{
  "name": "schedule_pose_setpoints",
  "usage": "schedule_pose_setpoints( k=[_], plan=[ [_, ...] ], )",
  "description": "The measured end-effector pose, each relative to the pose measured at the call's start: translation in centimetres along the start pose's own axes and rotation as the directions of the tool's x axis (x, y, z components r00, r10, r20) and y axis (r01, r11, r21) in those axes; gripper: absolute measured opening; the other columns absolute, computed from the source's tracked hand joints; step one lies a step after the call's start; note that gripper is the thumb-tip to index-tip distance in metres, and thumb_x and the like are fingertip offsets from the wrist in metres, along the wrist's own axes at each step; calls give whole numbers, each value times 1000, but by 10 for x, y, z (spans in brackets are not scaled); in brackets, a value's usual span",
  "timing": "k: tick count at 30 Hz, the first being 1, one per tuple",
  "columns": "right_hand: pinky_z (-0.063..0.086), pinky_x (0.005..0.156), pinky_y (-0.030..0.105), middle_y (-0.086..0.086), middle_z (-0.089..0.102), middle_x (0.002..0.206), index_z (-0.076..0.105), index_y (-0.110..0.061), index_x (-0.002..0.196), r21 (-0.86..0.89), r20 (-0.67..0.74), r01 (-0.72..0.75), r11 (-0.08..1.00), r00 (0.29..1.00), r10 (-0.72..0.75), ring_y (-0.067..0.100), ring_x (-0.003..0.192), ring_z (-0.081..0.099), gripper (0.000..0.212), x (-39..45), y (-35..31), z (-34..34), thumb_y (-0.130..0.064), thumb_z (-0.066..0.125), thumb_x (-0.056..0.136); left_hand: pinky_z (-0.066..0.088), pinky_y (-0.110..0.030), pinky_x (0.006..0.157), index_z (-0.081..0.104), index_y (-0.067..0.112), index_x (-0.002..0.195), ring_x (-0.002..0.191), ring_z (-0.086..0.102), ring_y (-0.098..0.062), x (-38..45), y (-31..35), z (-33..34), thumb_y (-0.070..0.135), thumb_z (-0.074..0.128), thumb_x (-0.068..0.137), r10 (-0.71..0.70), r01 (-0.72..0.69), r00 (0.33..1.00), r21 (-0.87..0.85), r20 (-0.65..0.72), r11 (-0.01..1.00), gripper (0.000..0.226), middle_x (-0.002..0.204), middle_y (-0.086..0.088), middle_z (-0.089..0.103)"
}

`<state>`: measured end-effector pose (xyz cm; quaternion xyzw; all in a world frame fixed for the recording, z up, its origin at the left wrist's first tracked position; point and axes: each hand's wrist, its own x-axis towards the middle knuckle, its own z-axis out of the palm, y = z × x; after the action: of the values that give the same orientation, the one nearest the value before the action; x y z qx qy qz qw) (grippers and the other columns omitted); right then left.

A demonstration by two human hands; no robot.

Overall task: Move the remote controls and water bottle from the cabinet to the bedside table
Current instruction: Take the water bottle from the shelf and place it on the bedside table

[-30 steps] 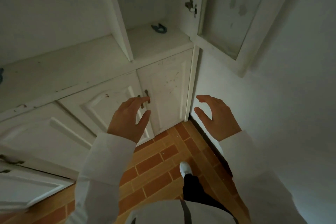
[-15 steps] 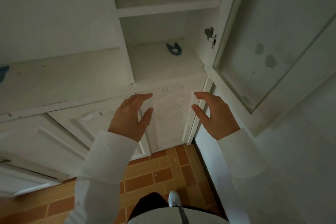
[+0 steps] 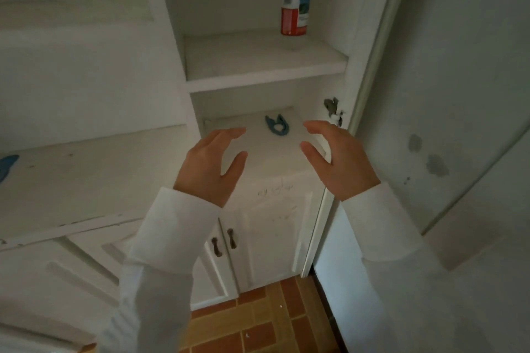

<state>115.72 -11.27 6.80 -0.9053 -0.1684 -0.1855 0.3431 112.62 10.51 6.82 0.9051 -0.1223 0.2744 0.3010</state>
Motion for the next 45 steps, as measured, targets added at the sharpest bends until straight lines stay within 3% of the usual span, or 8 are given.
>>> schedule_pose_setpoints(
  k=[4, 12, 18, 25, 30, 36, 42, 45],
  plan=[
    [40, 100, 31, 4, 60, 125, 51, -14, 129, 0, -102, 50, 999, 994, -50, 22, 115, 54, 37, 44, -10, -20, -27, 53, 94, 30, 4, 88, 61, 12, 121, 100, 57, -7, 50, 3, -6, 15, 62, 86, 64, -68, 995, -52, -75, 996, 34, 114, -2, 65],
    [42, 102, 34, 6, 58, 128, 50, -14, 130, 3, -261, 93, 996, 961, -89, 20, 117, 54, 38, 150, -24, -66, -27, 51, 94, 49, -34, 94, 59, 20, 121, 101, 62, -13, 163, 7, 0, 26, 59, 87, -40, 32, 998, -181, -46, 983, 34, 115, 4, 65],
    [40, 102, 34, 8, 53, 136, 46, -12, 133, 20, -272, -23, 1000, 962, 28, 25, 121, 52, 43, 238, -9, -73, -28, 52, 93, 43, -29, 94, 52, 19, 129, 110, 58, -16, 235, 10, 25, 31, 55, 90, -252, 286, 947, -166, 199, 944, 41, 126, 3, 60],
    [36, 105, 38, 13, 44, 142, 37, -8, 139, 56, -232, -83, 995, 968, 94, 30, 128, 45, 57, 318, 8, -58, -36, 54, 92, 37, -28, 102, 48, 17, 134, 121, 52, -22, 290, -5, 58, 33, 53, 91, -365, 414, 880, -116, 304, 903, 46, 134, -1, 55],
    [42, 87, 31, 11, 55, 131, 41, -11, 133, 144, -165, -108, 984, 978, 131, 29, 116, 55, 57, 336, 18, -41, -42, 58, 88, 37, -27, 100, 50, 18, 132, 121, 52, -22, 303, -15, 74, 32, 55, 90, -401, 463, 863, -162, 308, 871, 45, 134, -2, 55],
    [47, 80, 33, 11, 61, 124, 43, -12, 128, 236, -205, -109, 966, 966, 159, 28, 106, 61, 54, 342, 20, -35, -36, 65, 85, 38, -28, 101, 53, 21, 129, 118, 55, -21, 306, -20, 82, 34, 57, 88, -427, 530, 826, -247, 368, 811, 44, 130, -2, 58],
    [52, 86, 39, 3, 64, 116, 49, -15, 122, 234, -282, -59, 971, 951, 125, 23, 100, 63, 52, 331, 17, -39, -38, 68, 80, 49, -38, 97, 57, 16, 126, 97, 67, -24, 306, -25, 91, 33, 60, 85, -454, 607, 791, -435, 410, 665, 44, 105, -4, 64],
    [52, 85, 34, 0, 64, 115, 52, -16, 121, 287, -315, -10, 958, 943, 104, 17, 94, 62, 50, 321, 10, -44, -39, 69, 79, 51, -38, 95, 53, 10, 128, 96, 66, -25, 303, -24, 90, 36, 58, 88, -491, 639, 769, -514, 409, 572, 49, 115, -10, 63]
  ],
)
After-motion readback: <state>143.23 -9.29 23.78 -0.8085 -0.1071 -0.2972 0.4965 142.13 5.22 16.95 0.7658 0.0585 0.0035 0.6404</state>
